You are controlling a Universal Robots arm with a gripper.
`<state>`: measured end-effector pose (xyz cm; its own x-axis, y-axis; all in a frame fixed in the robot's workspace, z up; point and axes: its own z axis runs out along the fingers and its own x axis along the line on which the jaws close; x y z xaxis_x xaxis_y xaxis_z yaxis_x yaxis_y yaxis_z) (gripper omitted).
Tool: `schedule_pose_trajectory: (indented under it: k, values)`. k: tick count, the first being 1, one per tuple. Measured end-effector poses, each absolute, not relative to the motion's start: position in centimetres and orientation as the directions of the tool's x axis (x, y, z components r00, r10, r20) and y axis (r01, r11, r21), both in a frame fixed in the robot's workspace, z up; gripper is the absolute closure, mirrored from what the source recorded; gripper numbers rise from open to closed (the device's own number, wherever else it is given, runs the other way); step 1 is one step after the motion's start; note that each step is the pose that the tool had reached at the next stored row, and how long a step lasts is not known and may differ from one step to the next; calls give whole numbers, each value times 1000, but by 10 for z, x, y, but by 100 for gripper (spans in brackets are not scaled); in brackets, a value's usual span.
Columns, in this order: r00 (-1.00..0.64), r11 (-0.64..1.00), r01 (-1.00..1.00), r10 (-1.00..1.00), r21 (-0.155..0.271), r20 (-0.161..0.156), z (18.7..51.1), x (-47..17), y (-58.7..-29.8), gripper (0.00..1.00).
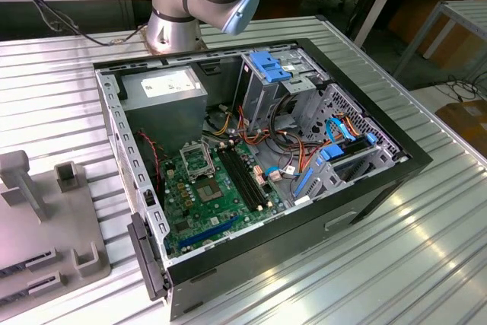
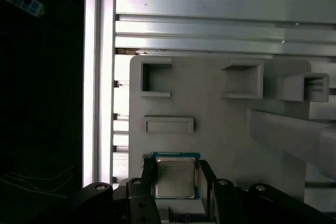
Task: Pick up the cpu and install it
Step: 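Pick up the cpu and move it towards the insertion slot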
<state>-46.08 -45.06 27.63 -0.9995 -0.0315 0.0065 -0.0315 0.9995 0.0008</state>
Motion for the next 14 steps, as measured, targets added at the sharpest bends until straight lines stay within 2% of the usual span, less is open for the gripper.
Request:
schedule_pose_trajectory:
  k: [14]
  values:
    - [-999,1000,-31,-31,1,9,285,-461,-451,56]
